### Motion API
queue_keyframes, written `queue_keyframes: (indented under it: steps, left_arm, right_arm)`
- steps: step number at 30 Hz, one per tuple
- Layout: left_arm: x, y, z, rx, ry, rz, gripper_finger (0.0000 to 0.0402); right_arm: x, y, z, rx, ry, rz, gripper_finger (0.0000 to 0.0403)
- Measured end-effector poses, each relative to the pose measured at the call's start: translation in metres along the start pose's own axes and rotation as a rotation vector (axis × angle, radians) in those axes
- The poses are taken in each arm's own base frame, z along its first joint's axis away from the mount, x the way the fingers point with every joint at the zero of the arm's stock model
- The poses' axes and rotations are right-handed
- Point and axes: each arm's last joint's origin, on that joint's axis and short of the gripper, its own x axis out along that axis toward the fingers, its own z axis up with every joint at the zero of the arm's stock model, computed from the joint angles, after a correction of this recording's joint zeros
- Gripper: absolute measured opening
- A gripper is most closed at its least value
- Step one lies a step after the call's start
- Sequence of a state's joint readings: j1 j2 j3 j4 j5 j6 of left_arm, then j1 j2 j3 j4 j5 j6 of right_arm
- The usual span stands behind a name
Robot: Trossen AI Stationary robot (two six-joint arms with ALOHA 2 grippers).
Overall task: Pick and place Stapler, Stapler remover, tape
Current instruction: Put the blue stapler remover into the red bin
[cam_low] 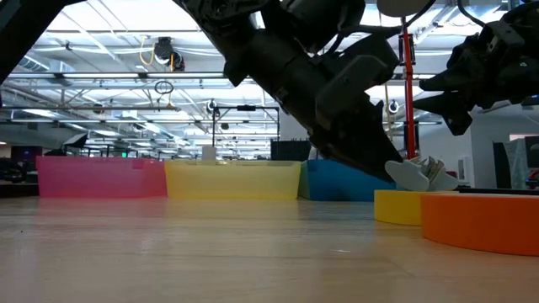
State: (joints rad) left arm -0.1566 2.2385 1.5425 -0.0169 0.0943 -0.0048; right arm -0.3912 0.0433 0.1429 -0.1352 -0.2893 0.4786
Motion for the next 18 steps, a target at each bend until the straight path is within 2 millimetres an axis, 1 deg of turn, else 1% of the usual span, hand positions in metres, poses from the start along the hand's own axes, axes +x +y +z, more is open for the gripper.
queue_keyframes:
  steps: [5,10,14,18]
  left_arm:
    - [-0.008,0.004,0.006,-0.004,-0.006,0.057,0.0076]
    - [-0.014,0.007,0.012,0.010,-0.027,0.018,0.0116]
    - [-0.014,0.005,0.012,0.088,-0.029,-0.025,0.0137]
    - [-0.014,0.004,0.012,0.118,-0.034,-0.029,0.0148]
  right_arm:
    - [0.000,0.000,0.000,0.000,0.000,0.000,0.0166]
    - [0.000,0.000,0.000,0.000,0.000,0.000,0.0165]
    - [0.000,0.000,0.000,-0.002,0.000,0.000,0.0165]
    - [0.000,0.000,0.000,-0.001,0.000,0.000,0.0166]
